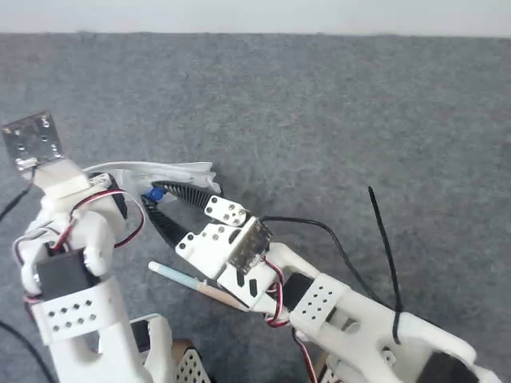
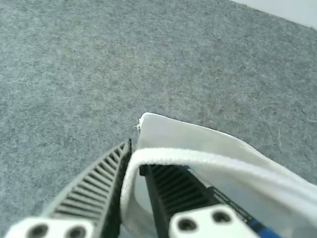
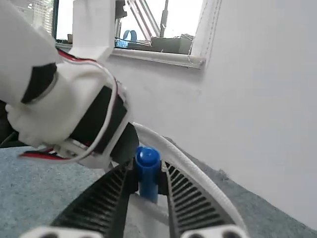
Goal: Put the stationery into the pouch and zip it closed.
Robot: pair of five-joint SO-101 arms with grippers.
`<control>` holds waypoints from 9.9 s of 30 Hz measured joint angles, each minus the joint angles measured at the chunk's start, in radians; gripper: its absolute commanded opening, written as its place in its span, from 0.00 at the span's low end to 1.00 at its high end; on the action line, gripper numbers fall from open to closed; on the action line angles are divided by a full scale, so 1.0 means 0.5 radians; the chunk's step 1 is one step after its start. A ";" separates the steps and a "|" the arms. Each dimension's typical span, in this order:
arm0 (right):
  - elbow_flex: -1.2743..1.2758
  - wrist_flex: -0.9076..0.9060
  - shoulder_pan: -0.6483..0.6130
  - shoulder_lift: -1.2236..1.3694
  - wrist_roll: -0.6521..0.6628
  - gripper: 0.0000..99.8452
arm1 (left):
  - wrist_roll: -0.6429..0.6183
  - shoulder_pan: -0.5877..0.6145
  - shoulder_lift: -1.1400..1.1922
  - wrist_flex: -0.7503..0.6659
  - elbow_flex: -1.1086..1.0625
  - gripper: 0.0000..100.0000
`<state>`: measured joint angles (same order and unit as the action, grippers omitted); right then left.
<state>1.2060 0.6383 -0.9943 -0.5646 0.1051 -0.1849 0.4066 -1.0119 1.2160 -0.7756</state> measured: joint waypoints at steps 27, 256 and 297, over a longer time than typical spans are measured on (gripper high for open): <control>0.037 -0.061 0.021 -0.068 -0.025 0.11 | 0.000 0.000 0.000 -0.064 -0.052 0.01; -0.970 -3.336 0.304 0.654 0.206 0.01 | -0.153 0.396 0.028 -0.181 -0.129 0.01; -0.457 -2.691 0.080 -1.086 -0.150 0.01 | -0.153 0.307 0.018 -0.218 -0.150 0.01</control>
<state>0.9774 -0.7073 -0.9544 -1.1078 0.0299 -0.2616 0.5600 -1.0027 1.1070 -0.8508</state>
